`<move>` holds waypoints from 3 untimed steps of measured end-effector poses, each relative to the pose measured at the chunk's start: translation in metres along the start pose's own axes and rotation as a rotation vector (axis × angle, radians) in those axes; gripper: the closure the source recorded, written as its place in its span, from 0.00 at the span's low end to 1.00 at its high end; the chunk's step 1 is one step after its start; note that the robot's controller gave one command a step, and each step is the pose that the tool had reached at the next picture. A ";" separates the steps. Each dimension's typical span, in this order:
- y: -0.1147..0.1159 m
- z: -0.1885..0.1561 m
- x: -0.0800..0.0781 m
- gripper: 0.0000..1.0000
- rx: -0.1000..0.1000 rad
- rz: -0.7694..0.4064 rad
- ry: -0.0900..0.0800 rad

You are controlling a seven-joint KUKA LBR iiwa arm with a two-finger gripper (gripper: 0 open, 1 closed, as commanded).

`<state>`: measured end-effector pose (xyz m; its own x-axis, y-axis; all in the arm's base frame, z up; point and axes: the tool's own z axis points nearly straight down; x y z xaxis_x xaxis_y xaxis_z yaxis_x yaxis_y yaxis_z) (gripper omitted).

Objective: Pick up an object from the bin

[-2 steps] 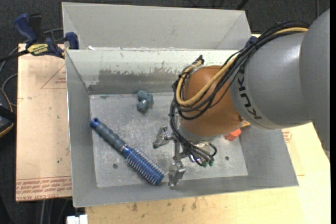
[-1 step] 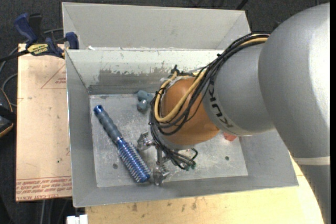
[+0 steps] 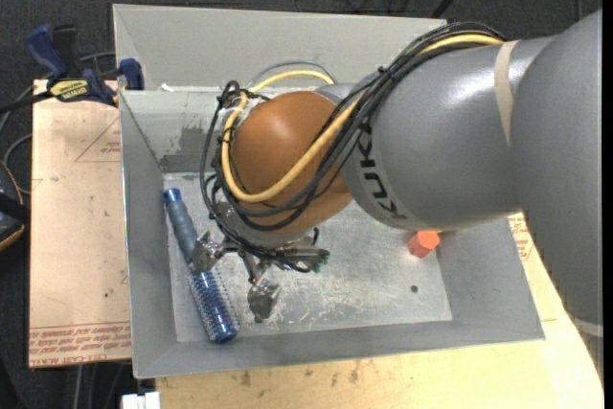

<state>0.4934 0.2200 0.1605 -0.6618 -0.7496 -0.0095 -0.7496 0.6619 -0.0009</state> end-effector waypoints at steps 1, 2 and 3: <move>0.010 0.074 -0.014 0.00 -0.007 -0.369 0.011; 0.009 0.072 -0.015 1.00 -0.005 -0.368 0.007; -0.030 -0.046 -0.006 1.00 -0.001 -0.683 0.004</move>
Offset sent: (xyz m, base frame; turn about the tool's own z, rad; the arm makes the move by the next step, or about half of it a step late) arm 0.0035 0.0170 -0.0718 -0.3717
